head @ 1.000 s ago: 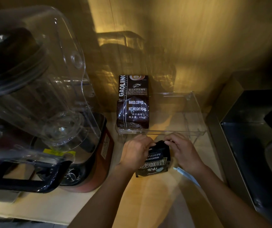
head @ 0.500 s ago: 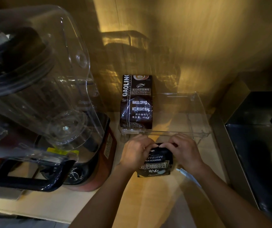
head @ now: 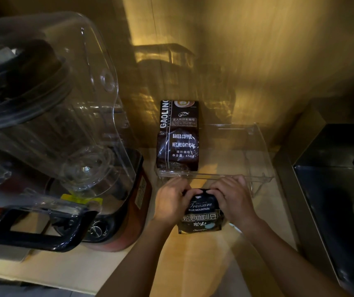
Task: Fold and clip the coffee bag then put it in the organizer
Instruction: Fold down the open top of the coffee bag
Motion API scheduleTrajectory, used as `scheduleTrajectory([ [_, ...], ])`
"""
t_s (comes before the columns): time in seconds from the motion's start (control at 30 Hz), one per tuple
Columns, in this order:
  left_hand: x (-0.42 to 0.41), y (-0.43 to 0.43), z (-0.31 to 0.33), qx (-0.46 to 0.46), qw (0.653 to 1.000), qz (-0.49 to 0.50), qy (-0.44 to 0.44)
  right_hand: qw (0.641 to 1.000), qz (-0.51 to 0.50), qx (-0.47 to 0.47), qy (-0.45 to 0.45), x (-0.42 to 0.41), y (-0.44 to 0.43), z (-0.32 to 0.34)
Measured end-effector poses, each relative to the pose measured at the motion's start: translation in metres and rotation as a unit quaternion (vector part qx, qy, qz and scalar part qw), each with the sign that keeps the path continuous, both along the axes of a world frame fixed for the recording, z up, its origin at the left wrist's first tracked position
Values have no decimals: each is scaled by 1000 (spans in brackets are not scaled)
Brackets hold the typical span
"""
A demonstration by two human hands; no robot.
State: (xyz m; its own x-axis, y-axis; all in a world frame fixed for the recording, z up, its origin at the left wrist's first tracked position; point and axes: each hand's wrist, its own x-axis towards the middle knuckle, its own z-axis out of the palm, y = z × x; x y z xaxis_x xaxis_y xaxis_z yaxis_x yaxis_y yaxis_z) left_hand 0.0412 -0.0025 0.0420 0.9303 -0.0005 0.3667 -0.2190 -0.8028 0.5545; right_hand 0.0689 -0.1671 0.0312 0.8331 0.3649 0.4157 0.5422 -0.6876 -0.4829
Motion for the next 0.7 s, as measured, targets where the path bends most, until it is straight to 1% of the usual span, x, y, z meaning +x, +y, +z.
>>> scheduleTrajectory([
  [0.07,-3,1,-3,2,1000,19,1,1000,3,0,6,1,-1,-1],
  [0.1,-3,2,-3,2,1000,13,8,1000,6,2,6,2,-3,-1],
  [0.23,0,13,0,-9,997,-60,43,1000,-11,23,10,6,-8,-3],
  [0.3,0,19,1,-17,996,-67,50,1000,-12,17,4,9,-8,-6],
  [0.43,-1,20,-1,-36,999,24,29,1000,-19,17,10,13,-6,-6],
  [0.53,-4,20,-3,-30,998,44,17,1000,-10,17,16,14,-7,-6],
  [0.6,-5,20,-4,-36,999,36,16,1000,0,-7,1,14,-7,-3],
  [0.7,-7,21,-3,-29,999,23,13,995,25,-79,-60,14,-1,1],
])
